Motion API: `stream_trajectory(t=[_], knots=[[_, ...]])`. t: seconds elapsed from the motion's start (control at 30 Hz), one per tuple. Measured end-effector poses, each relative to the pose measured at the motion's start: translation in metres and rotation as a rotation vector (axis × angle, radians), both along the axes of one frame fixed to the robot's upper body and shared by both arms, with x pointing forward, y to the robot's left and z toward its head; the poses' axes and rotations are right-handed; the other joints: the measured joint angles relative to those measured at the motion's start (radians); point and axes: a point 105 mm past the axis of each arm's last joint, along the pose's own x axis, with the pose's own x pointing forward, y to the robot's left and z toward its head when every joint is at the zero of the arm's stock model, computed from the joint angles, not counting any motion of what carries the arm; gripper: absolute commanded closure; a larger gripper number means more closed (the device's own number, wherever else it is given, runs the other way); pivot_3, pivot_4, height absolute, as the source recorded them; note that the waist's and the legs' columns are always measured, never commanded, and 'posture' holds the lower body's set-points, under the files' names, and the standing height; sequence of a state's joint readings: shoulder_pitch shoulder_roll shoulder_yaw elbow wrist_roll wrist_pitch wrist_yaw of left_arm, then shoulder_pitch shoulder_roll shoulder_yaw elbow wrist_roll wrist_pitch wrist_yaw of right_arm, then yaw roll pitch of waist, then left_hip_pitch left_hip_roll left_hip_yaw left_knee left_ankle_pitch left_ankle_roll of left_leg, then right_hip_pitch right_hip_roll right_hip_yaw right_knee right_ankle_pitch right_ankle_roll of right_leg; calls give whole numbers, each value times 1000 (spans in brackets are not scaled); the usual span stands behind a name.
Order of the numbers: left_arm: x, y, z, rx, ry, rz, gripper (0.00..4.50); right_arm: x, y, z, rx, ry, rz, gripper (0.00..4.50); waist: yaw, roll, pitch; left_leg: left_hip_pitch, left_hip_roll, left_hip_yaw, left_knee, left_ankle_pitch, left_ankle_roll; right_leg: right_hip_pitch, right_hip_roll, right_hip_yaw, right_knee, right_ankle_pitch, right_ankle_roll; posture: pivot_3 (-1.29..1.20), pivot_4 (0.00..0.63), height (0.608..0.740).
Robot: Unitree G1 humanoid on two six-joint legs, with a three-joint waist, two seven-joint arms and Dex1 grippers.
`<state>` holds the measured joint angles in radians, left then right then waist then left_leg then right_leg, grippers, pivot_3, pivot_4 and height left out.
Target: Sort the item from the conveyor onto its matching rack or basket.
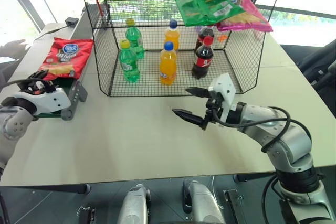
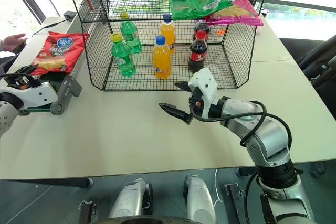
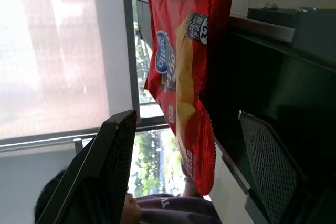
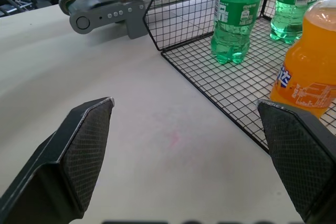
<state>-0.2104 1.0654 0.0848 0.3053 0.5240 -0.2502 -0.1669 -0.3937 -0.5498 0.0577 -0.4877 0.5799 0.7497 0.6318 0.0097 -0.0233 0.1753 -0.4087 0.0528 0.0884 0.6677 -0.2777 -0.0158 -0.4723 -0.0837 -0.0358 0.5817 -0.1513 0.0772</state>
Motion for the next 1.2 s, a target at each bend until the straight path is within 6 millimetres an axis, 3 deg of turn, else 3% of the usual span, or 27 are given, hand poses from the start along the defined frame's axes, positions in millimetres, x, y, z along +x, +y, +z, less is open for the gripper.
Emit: stream_trajectory(t=[0.4, 0.5, 0.57, 0.67, 0.93, 1.0, 1.1, 1.2], knots=[[5, 4, -4, 11, 17, 32, 1286, 3, -4, 2, -1, -11, -31, 0, 0, 0, 0, 1, 0, 0, 0, 0, 0, 1, 0, 0, 0, 0, 0, 0, 150, 740], [10, 4, -5, 11, 23, 40, 2064, 4, -5, 2, 0, -13, -37, 0, 1, 0, 0, 1, 0, 0, 0, 0, 0, 1, 0, 0, 1, 0, 0, 0, 150, 740], [11, 5, -11, 0, 37, 52, 2966, 4, -6, 3, 1, -16, -43, 0, 1, 0, 0, 2, 0, 0, 0, 0, 0, 2, 0, 0, 1, 0, 0, 0, 150, 740], [15, 3, -3, -2, 9, 48, 4364, 5, -8, 5, 0, -23, -56, 0, 4, 1, -1, 4, 0, -1, 1, 0, 0, 4, 0, 0, 1, 0, 0, 0, 150, 740], [15, 5, 4, 26, -60, 74, 4473, 6, -10, 5, -10, -29, -66, 0, 2, 1, -1, 8, 0, -1, 1, 0, 0, 7, 0, 0, 2, 0, 0, 0, 150, 740], [12, 0, 16, 70, -151, 65, 4473, 7, -12, 6, -13, -38, -69, 0, 1, 0, -1, 6, 0, -1, 1, 1, -1, 7, 0, 0, 1, 0, 0, 0, 150, 740], [2, -15, 49, 126, -324, 25, 4473, 13, -18, 10, -21, -58, -85, 0, 1, 0, -1, 4, 0, -1, 1, 1, -1, 6, 0, 0, 0, 0, 0, 0, 150, 740], [-12, -36, 83, 160, -438, -33, 4473, 24, -36, 16, -45, -84, -137, 0, 3, 0, -1, 4, 0, -1, 1, 0, -1, 6, 0, 0, -1, 0, 0, 0, 150, 740]])
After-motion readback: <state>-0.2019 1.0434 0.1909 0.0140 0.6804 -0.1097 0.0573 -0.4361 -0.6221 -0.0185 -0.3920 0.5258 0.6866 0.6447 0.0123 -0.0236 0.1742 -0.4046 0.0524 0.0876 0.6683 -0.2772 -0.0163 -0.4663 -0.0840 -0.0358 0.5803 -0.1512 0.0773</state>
